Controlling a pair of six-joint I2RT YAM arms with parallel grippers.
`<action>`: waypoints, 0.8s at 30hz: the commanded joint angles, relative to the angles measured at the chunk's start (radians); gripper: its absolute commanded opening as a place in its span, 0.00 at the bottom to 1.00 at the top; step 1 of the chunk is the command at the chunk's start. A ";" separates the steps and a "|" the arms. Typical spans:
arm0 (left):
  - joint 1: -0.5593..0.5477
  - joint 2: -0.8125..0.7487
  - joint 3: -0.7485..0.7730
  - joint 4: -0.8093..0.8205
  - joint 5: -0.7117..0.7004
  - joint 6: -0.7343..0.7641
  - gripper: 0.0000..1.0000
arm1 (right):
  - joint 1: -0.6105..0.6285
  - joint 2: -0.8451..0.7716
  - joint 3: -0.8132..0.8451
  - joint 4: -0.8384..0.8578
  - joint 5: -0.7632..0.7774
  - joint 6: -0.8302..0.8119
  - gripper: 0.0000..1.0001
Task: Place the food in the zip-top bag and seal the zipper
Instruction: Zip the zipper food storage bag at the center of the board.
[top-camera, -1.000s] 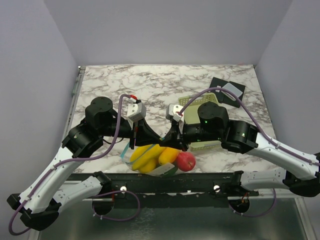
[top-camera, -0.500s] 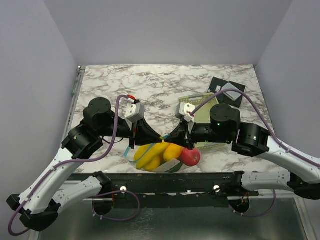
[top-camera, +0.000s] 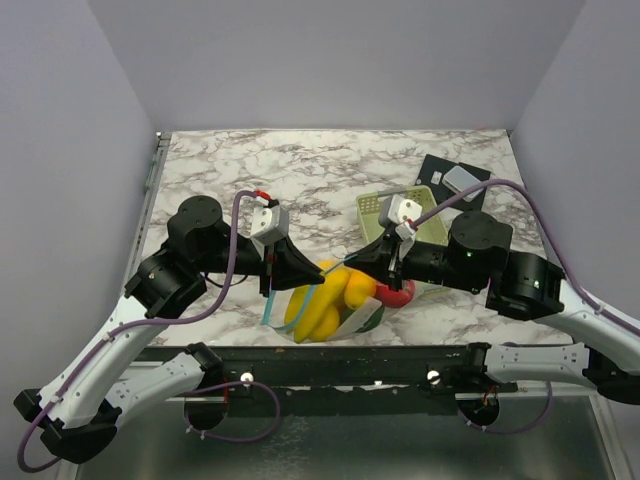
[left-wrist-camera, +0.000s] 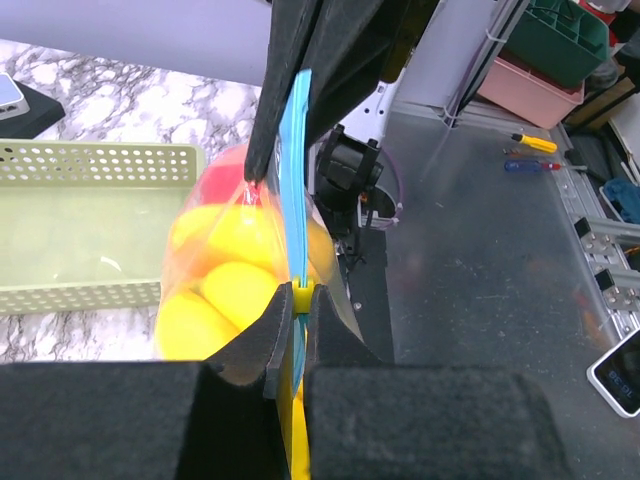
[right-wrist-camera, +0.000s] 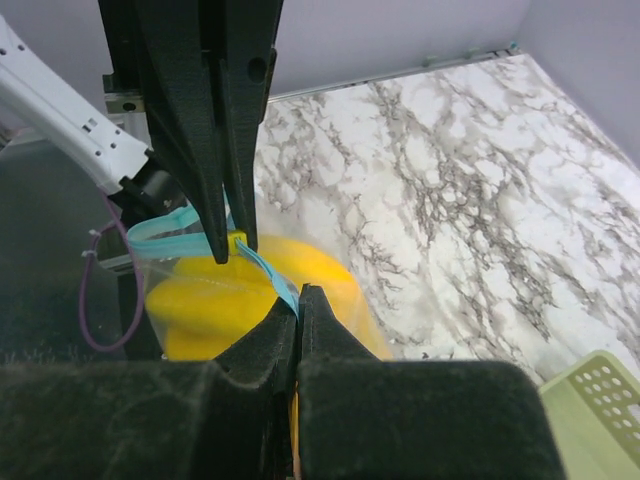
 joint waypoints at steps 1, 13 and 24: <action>-0.004 -0.011 -0.019 -0.080 0.034 -0.014 0.00 | -0.009 -0.061 0.024 0.149 0.218 -0.046 0.01; -0.004 -0.018 -0.029 -0.080 0.027 -0.022 0.00 | -0.009 -0.076 -0.037 0.270 0.458 -0.143 0.01; -0.004 -0.031 -0.050 -0.080 0.014 -0.024 0.00 | -0.009 -0.106 -0.130 0.490 0.655 -0.269 0.01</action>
